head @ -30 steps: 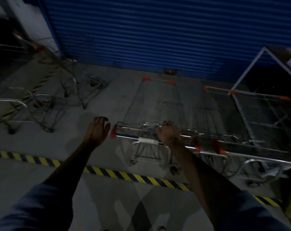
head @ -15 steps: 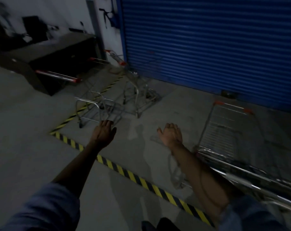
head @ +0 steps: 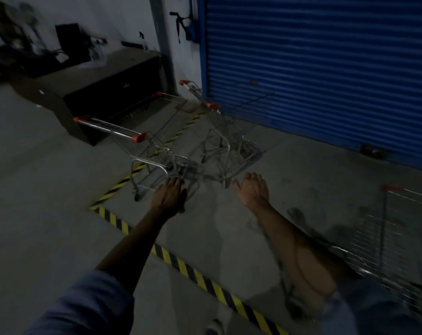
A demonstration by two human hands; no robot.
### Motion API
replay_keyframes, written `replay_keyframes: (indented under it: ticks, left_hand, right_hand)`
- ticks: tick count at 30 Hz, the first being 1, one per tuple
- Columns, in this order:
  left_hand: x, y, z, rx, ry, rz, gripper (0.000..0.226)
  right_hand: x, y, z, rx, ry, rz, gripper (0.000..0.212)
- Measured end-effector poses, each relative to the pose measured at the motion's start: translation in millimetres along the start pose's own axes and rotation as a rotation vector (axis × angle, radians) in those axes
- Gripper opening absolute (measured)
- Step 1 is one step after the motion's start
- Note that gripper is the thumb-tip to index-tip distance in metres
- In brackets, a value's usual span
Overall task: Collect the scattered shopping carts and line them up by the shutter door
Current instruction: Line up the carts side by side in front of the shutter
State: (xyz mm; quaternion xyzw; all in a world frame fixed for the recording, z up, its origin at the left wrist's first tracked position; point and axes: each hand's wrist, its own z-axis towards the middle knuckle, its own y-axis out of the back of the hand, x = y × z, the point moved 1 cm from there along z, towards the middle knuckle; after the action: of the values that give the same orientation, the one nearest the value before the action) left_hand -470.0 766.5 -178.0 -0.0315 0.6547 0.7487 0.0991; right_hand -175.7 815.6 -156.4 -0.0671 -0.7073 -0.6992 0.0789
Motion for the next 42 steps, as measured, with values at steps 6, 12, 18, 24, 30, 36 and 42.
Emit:
replay_keyframes:
  ticks: [6,12,18,24,30,36,42]
  left_hand:
    - [46.5,4.0,109.4,-0.042,-0.013,-0.026,0.051]
    - [113.2,-11.4,237.7,-0.047,-0.017,-0.023,0.056]
    - [174.2,-14.1,363.7,0.023,-0.061,-0.015,0.060]
    - [209.7,-15.0,477.7,0.055,-0.085,-0.057,0.056]
    - [238.2,-41.2,579.7,0.067,-0.092,-0.064,0.054]
    - [264.3,-77.3,687.0,0.126,-0.101,-0.049,0.062]
    - [280.9,-98.3,776.6,0.145,-0.138,0.013,0.051]
  right_hand:
    - [63.1,-5.7,95.9,-0.030,0.029,-0.011,0.068]
    - [116.3,-14.8,214.8,-0.077,0.017,0.006,0.085]
    - [162.7,-22.1,328.6,-0.108,-0.057,-0.006,0.085]
    - [195.6,-27.9,433.9,-0.106,-0.072,-0.045,0.100]
    - [214.8,-56.3,553.7,-0.185,-0.032,-0.042,0.085]
    - [238.9,-86.6,685.9,-0.087,-0.099,0.058,0.058]
    - [222.3,-119.6,772.7,0.175,-0.221,0.101,0.083]
